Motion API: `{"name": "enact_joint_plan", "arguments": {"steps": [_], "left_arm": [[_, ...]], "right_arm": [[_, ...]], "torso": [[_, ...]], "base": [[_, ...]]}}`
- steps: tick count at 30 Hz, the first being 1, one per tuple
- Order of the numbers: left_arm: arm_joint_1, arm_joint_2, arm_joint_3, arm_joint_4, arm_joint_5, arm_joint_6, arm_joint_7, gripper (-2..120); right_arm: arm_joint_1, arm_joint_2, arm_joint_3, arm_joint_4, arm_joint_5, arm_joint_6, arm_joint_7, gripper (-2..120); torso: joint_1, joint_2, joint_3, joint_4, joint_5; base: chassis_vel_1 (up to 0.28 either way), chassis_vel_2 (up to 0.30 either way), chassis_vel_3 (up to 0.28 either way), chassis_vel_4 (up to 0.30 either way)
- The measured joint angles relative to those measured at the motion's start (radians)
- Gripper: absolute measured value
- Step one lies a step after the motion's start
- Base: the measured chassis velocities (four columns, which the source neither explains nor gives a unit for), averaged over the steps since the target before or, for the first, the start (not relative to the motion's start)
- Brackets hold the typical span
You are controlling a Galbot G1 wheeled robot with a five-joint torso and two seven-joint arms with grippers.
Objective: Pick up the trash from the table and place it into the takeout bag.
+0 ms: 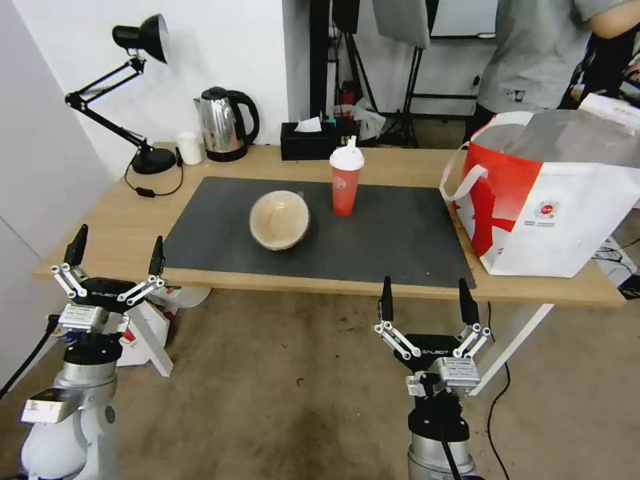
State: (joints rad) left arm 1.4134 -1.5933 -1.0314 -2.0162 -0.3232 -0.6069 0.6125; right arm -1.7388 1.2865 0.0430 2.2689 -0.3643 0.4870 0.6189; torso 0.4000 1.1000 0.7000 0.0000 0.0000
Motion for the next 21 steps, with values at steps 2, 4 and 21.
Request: {"name": "enact_joint_plan", "arguments": {"steps": [2, 4, 21], "left_arm": [[0.003, 0.000, 0.003, 0.000, 0.000, 0.000, 0.000, 100], [0.006, 0.000, 0.004, 0.000, 0.000, 0.000, 0.000, 100], [0.053, 0.000, 0.028, 0.002, -0.031, 0.000, 0.000, 100]], "right_arm": [[-0.002, 0.000, -0.002, 0.001, -0.002, 0.000, 0.000, 100], [-0.002, 0.000, -0.003, 0.002, -0.003, 0.000, 0.000, 100], [0.033, -0.046, 0.003, 0.022, 0.058, -0.056, -0.045, 100]], "torso": [[0.000, 0.000, 0.000, 0.0000, 0.0000], [0.000, 0.000, 0.000, 0.0000, 0.0000], [0.000, 0.000, 0.000, 0.0000, 0.0000]], "base": [[0.000, 0.000, 0.000, 0.000], [0.000, 0.000, 0.000, 0.000], [0.000, 0.000, 0.000, 0.000]]}}
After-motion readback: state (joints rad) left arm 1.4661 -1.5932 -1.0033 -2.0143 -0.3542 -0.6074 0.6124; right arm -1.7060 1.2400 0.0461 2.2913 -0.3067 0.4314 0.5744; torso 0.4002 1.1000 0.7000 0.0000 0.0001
